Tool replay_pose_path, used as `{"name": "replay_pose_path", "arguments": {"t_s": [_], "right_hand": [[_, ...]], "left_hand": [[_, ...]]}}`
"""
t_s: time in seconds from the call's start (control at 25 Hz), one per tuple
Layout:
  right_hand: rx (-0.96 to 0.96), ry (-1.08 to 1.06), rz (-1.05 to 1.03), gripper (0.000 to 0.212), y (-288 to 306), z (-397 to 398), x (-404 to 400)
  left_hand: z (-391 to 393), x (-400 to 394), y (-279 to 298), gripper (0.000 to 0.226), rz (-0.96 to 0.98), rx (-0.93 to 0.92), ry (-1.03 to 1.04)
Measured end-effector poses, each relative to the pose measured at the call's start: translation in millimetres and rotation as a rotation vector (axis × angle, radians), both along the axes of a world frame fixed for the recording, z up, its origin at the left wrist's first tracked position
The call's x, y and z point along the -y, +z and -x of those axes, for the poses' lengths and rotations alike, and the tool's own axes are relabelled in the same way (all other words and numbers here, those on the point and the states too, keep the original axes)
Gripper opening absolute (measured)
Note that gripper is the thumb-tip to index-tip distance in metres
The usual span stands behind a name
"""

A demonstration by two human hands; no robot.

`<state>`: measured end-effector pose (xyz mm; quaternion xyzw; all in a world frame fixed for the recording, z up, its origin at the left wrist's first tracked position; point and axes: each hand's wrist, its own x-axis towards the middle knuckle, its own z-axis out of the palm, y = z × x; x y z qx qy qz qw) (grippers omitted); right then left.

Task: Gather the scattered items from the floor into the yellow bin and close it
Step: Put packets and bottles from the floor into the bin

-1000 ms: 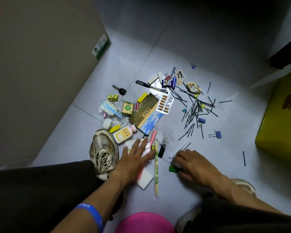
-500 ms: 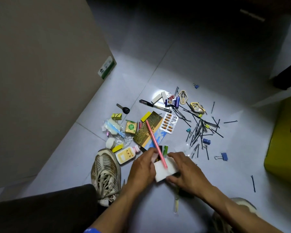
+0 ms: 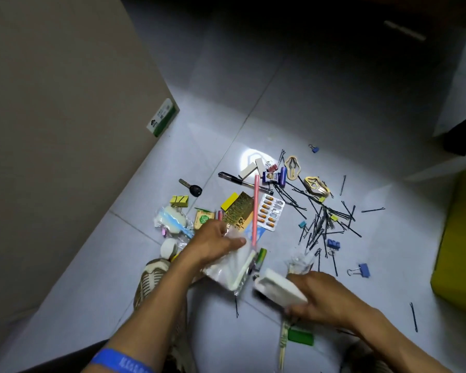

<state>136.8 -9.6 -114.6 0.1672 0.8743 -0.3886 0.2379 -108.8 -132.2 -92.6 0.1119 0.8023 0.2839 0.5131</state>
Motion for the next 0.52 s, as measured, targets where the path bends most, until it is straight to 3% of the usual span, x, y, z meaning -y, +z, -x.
{"name": "replay_pose_path", "arguments": {"t_s": [0.08, 0.2, 0.28, 0.4, 0.52], "right_hand": [[-0.030, -0.303, 0.236, 0.043, 10.7, 1.6, -12.3], [-0.136, -0.753, 0.409, 0.031, 15.1, 48.1, -24.5], [-0.116, -0.878, 0.442, 0.027, 8.4, 86.9, -28.5], [-0.076, -0.977, 0.459, 0.031, -5.7, 118.4, -23.5], [-0.011, -1.080, 0.507, 0.032, -17.7, 114.5, -10.3]], "left_hand": [[2.4, -10.0, -6.5, 0.015, -0.019, -0.036, -0.028], [-4.5, -27.2, -27.9, 0.028, 0.081, -0.493, -0.132], [-13.2, -33.8, -37.0, 0.026, 0.098, -0.620, -0.172], [-20.3, -39.1, -44.6, 0.016, 0.018, -0.540, -0.015], [-25.2, -40.7, -48.9, 0.012, -0.087, -0.331, 0.202]]}}
